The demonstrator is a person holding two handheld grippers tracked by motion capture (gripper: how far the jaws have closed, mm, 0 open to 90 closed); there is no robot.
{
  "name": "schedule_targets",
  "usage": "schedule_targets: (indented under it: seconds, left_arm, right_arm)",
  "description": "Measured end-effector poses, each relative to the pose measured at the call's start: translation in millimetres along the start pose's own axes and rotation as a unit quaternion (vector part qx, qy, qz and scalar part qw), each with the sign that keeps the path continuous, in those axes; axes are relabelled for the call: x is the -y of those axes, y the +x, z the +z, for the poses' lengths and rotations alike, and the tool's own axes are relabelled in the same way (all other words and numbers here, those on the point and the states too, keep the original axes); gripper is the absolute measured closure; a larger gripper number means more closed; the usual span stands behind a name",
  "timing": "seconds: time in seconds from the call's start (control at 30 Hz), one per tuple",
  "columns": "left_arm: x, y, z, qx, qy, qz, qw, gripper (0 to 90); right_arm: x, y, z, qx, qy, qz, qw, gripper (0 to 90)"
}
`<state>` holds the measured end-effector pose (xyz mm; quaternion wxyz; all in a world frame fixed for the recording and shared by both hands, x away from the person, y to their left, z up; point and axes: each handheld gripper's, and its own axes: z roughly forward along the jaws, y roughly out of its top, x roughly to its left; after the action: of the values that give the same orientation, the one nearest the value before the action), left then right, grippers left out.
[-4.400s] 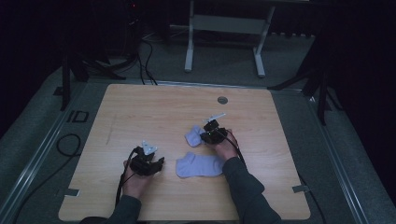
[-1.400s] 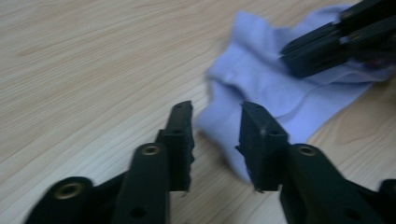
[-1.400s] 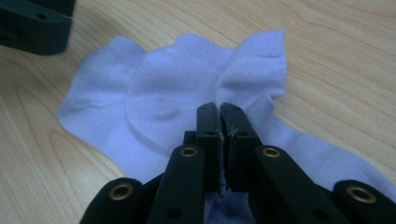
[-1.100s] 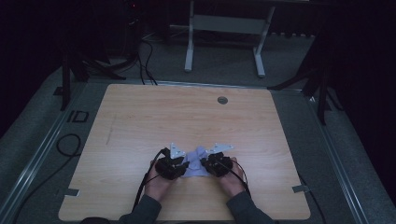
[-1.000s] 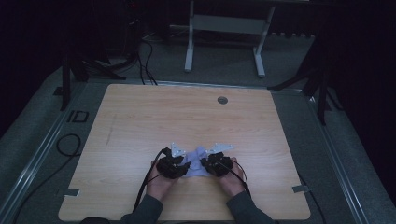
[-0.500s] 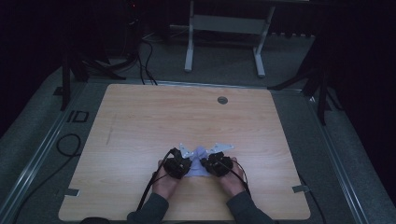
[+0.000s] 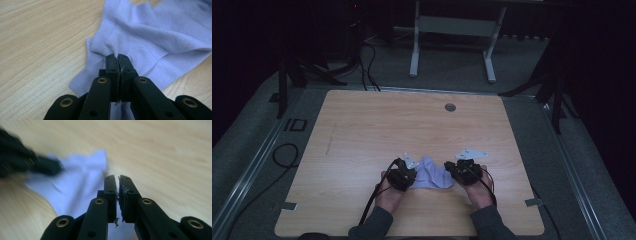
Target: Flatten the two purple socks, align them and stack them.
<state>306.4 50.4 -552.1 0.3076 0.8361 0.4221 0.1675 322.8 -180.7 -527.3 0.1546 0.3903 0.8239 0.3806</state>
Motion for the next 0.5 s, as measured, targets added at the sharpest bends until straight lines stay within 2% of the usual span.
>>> schedule_targets:
  seconds: [0.17,0.23,0.33,0.4,0.43,0.5]
  left_arm:
    - [0.0,1.3,0.3,0.002,-0.002,-0.005,1.0,88.7]
    - [0.8,1.8,-3.4,0.0,-0.017,-0.004,0.9998,88.9]
    - [1.5,1.9,-14.9,0.009,-0.036,-0.012,0.9992,89.1]
    - [1.5,2.4,-19.7,0.009,-0.04,-0.009,0.9991,89.2]
    - [2.3,5.5,-30.0,0.008,-0.047,-0.014,0.9988,89.2]
    - [4.5,9.9,-38.0,0.012,-0.05,-0.024,0.9984,89.2]
  right_arm:
    - [13.6,-7.4,13.6,0.004,0.038,0.003,0.9992,86.0]
    - [16.0,-5.9,19.6,0.008,0.051,-0.006,0.9987,86.2]
    - [15.2,-5.5,20.8,0.004,0.053,-0.008,0.9986,86.0]
    - [15.6,-6.6,20.8,0.002,0.052,-0.003,0.9986,85.6]
    - [15.6,-6.6,20.8,0.002,0.052,-0.003,0.9986,85.6]
    - [15.9,-7.2,20.3,0.0,0.052,-0.003,0.9986,84.5]
